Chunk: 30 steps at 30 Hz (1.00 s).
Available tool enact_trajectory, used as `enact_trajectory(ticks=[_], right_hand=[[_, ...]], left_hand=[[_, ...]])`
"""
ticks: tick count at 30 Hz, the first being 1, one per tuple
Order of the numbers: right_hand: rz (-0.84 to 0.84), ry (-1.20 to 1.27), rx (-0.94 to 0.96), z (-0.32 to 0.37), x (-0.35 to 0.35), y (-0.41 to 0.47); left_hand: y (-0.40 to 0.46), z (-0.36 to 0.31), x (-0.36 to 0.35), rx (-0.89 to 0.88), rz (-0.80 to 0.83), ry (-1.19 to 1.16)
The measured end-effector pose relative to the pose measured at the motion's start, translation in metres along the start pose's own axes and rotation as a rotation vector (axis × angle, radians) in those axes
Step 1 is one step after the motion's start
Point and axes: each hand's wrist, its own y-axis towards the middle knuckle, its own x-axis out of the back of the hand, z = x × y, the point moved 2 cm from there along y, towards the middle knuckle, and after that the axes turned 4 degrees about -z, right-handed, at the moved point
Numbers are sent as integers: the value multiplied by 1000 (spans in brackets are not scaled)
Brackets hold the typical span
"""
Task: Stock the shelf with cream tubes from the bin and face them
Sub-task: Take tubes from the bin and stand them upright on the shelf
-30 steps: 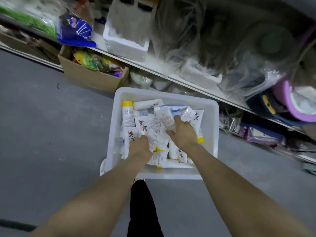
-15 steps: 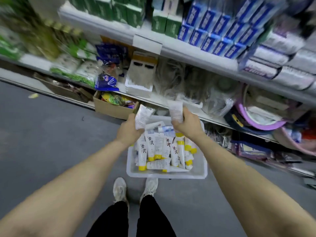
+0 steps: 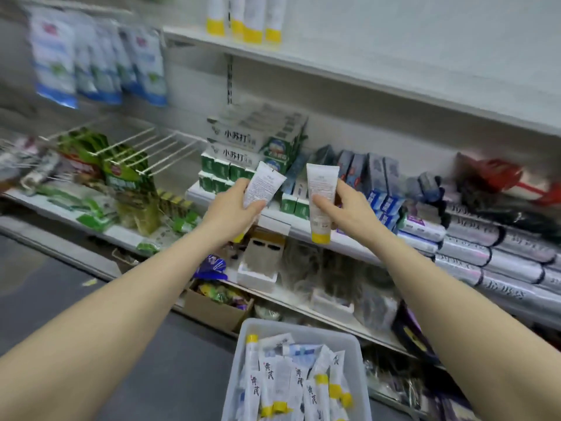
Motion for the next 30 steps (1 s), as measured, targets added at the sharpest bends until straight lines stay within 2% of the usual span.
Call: enact_trajectory(ticks=[8,14,19,22,30], right_hand=[[-111,10,263,90,97,62],[-229,27,324,135,137,110],[-362,8,249,157,149,158],[-362,-21,158,163,149,190],[-496,-184,41,148,126,272]], left_hand=[[41,-76,97,-107,-320,13],[77,-94,146,-118,-415,-26],[119,-98,161,-153,-403,-103],[147,-103,167,-181,-391,-135],[218,-106,172,-233,-386,-164]])
